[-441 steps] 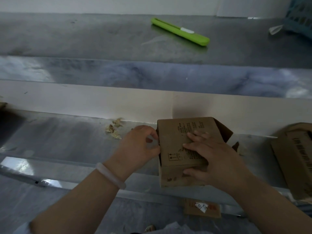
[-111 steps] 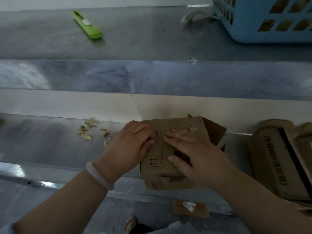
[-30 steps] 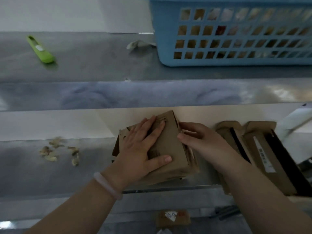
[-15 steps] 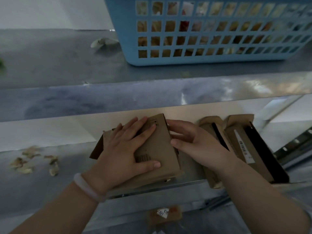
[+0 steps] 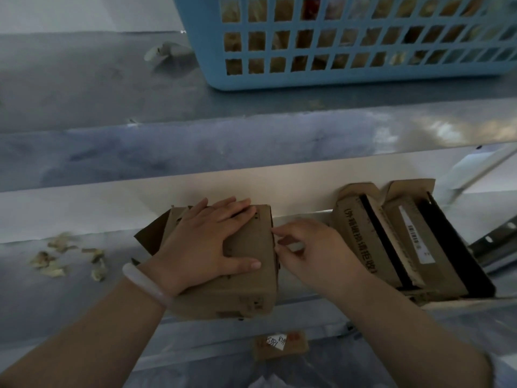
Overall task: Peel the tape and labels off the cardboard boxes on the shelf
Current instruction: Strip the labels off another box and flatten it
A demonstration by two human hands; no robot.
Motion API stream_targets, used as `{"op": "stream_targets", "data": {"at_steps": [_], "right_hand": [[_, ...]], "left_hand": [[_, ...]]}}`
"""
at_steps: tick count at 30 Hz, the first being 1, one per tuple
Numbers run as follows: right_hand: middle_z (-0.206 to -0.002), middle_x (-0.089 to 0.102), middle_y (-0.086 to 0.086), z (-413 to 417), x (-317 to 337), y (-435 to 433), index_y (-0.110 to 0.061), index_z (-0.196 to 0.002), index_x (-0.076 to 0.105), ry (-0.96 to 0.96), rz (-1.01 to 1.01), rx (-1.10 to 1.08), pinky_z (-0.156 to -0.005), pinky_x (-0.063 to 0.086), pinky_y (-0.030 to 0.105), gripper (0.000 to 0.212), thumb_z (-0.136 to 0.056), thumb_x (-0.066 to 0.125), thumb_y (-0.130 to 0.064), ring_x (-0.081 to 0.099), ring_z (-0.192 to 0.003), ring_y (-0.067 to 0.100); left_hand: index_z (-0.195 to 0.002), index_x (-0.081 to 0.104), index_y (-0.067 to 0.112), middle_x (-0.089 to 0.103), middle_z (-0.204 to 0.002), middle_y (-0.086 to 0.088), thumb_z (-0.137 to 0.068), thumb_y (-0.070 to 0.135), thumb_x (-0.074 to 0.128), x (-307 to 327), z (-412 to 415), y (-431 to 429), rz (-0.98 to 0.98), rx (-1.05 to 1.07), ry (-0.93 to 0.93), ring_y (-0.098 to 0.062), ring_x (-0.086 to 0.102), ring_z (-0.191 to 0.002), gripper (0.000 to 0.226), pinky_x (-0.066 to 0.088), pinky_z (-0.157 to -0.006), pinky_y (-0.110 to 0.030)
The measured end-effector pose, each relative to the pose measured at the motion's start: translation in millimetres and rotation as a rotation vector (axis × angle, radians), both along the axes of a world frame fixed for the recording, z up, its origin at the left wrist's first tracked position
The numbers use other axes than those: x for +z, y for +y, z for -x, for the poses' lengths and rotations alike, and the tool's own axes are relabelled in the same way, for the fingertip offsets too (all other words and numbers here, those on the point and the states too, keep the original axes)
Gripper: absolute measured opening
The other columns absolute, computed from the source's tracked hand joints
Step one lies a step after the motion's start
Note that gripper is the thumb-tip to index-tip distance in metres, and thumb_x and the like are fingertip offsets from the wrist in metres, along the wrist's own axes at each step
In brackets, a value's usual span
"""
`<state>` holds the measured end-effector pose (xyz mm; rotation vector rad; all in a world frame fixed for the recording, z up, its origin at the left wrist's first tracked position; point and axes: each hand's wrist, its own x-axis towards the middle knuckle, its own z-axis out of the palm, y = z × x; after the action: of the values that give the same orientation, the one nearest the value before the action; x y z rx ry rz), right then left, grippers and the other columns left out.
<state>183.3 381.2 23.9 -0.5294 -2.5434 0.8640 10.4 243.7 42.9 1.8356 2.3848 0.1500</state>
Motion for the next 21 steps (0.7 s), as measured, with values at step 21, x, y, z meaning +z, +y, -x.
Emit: {"op": "stream_targets", "data": {"at_steps": [21], "right_hand": [[-0.083,0.067,-0.02,11,4,5,-0.025,-0.099,0.075,-0.084,0.23,-0.114,-0.082,0.051,0.017,0.012,-0.088,0.07,-0.023,0.065,-0.083,-0.001]], "left_hand": [[-0.149,0.004,0.044,-0.001,-0.156,0.025,-0.069,0.088,0.026,-1,0,0,-0.019,-0.004,-0.008,0.003,-0.003,-0.142,0.094,-0.011,-0.112,-0.028]]}}
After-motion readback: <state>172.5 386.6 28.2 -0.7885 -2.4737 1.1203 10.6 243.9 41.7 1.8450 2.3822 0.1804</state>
